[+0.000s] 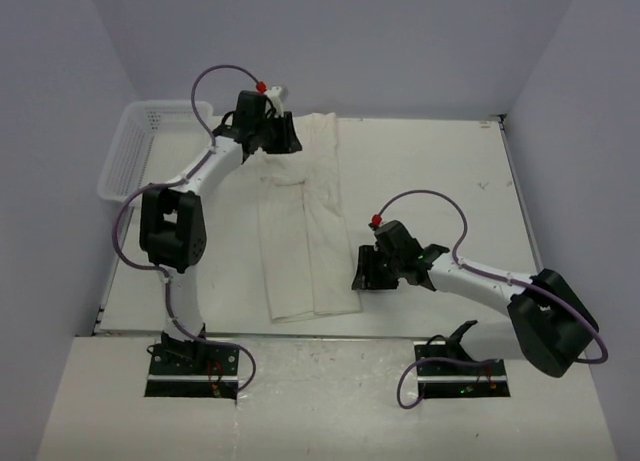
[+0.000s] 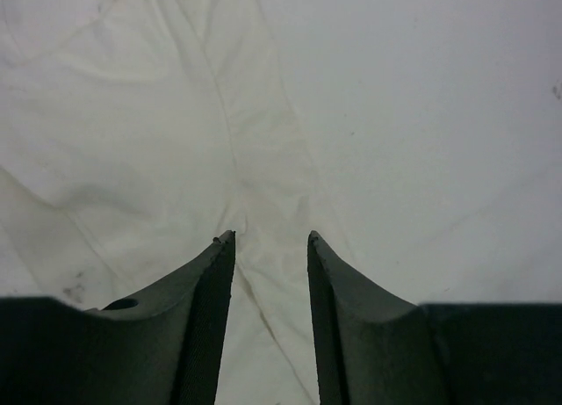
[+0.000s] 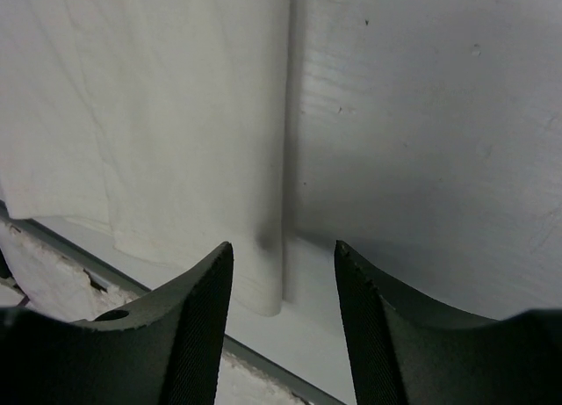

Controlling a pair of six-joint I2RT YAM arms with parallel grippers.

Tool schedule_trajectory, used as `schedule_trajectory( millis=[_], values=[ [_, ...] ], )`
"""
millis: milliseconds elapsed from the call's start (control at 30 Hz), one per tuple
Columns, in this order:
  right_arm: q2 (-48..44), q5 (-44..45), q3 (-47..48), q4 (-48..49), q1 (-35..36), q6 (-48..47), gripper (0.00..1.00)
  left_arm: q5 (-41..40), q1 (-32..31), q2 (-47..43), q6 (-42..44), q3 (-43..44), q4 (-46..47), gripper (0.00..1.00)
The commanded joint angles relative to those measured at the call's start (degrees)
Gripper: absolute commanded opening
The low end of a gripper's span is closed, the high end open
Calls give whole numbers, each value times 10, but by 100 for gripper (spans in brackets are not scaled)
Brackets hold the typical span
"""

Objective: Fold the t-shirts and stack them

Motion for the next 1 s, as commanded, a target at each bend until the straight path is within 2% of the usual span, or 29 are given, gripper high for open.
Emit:
schedule_trajectory(
  millis=[0, 100, 200, 333, 533, 667, 967],
  values=[
    [-6, -41, -31, 62, -2, 23, 51, 38, -5, -31, -2, 62, -24, 41],
    [-25, -52, -61, 77, -2, 36, 50, 27, -7, -44, -20, 61, -49, 41],
    [-47, -57, -90, 92, 0, 46, 50, 5, -9, -85, -62, -2, -50, 37],
    [-65, -63, -115, 98, 1, 57, 50, 5, -10, -173, -89, -133, -19, 36],
    [-111, -56, -147, 110, 29, 95, 50, -8, -9, -272, -98, -232, -35, 36],
    [-101, -61, -153, 127, 31, 101, 46, -30, -10, -305, -93, -271, -83, 34],
    [-73, -51, -154, 140, 33, 109, 41, -41, -10, -409, -104, -416, -82, 33]
  ],
)
